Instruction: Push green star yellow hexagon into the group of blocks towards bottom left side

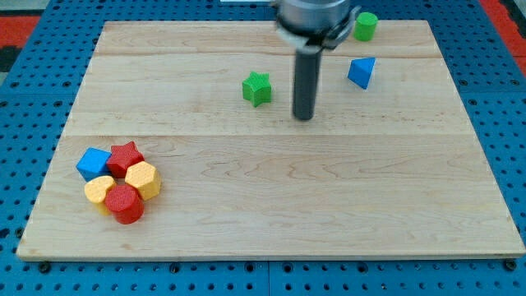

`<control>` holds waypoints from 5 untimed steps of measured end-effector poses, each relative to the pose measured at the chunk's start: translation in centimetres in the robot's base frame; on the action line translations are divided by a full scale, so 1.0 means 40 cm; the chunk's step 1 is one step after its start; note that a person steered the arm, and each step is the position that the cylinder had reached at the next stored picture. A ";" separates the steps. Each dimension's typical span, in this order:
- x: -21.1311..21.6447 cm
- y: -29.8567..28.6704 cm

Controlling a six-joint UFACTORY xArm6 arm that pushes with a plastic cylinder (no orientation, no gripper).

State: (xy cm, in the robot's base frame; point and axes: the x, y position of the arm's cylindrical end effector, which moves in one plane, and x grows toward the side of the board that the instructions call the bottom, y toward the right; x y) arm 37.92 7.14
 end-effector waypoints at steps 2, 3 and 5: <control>-0.090 -0.194; -0.137 -0.217; 0.133 -0.467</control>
State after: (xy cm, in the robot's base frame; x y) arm 43.23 -11.53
